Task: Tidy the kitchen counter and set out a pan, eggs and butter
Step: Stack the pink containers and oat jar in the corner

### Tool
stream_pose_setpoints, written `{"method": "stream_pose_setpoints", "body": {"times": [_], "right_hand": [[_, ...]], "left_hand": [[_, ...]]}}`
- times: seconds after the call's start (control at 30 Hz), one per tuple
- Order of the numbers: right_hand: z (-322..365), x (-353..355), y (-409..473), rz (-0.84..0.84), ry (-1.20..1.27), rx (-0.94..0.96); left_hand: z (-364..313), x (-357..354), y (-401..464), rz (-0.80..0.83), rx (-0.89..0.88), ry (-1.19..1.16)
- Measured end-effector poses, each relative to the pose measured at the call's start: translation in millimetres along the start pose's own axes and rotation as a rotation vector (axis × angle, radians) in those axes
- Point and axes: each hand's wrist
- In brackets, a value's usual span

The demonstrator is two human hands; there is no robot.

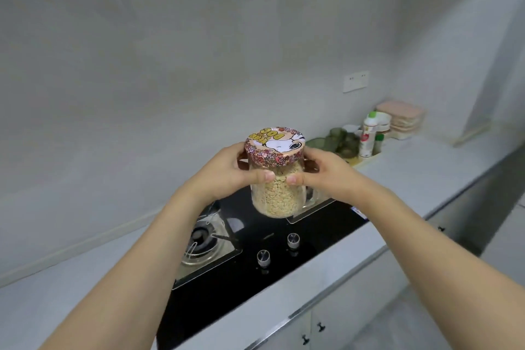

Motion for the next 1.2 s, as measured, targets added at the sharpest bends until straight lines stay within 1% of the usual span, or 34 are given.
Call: {"method": "stream_pose_setpoints", "body": {"times": [0.17, 0.3, 0.53, 0.8, 1.0, 1.2], "right_hand": [[-37, 59, -30, -0.095, 0.059, -0.038], [-70, 106, -40, -0.146, 0.088, -0.088], [-143, 204, -31, -0.207, 0.126, -0.151], [-204, 323, -21, -0.308, 0.13, -0.208], [-239, 389, -28, -0.394, 0.127, -0.226], [-294, 452, -35, -0.451, 0.14, -0.265]], "left_hand": [[-27, -36, 75, 0.104, -0.059, -0.003], [-32, -61, 138, 0.161, -0.092, -0.03], [-23, -93, 276, 0.236, -0.121, -0.077], [-40, -122, 429, 0.33, -0.175, -0.131], [-69, -140, 509, 0.407, -0.197, -0.093], [-87, -168, 598, 0.506, -0.162, -0.015]]}}
Point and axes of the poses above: each hand's wrist, its own y-axis towards the middle knuckle, its own x-axis out of the back of the hand, z = x × y, and after that the axes turned 15 degrees about z, right-handed
